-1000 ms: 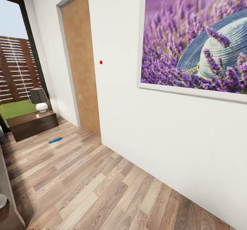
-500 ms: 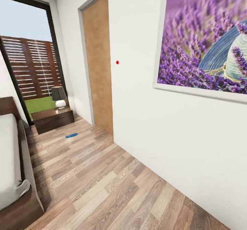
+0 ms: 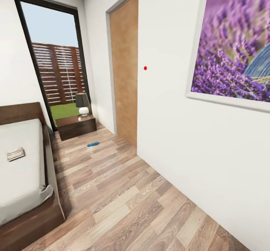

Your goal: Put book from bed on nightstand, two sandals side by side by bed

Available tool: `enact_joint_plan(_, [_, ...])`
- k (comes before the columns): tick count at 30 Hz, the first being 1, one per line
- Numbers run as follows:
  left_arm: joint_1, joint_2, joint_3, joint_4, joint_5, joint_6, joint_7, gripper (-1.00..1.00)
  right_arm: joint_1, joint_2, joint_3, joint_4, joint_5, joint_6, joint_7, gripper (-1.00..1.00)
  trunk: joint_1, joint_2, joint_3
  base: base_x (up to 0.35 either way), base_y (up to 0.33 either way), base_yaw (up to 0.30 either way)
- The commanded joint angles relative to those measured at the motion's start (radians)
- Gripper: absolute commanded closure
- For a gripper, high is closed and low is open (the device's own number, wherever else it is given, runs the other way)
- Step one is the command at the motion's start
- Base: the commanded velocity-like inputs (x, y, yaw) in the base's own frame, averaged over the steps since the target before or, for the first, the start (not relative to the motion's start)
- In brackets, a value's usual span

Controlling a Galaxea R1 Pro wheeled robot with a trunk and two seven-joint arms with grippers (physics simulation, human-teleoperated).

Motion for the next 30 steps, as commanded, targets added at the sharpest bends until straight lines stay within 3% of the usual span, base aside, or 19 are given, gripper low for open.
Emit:
enact_joint_plan(1, [0.000, 0.000, 0.000, -0.001, 0.000, -0.002, 0.000, -1.00, 0.000, 0.000, 0.000, 0.000, 0.000, 0.000, 0.000, -1.00, 0.000, 0.000, -0.001, 0.000, 0.000, 0.265])
enact_joint_plan(30, [0.000, 0.001, 0.002, -0.001, 0.003, -0.002, 0.000, -1.00, 0.000, 0.000, 0.000, 0.000, 0.000, 0.000, 0.000, -1.00, 0.000, 0.000, -0.001, 0.000, 0.000, 0.267])
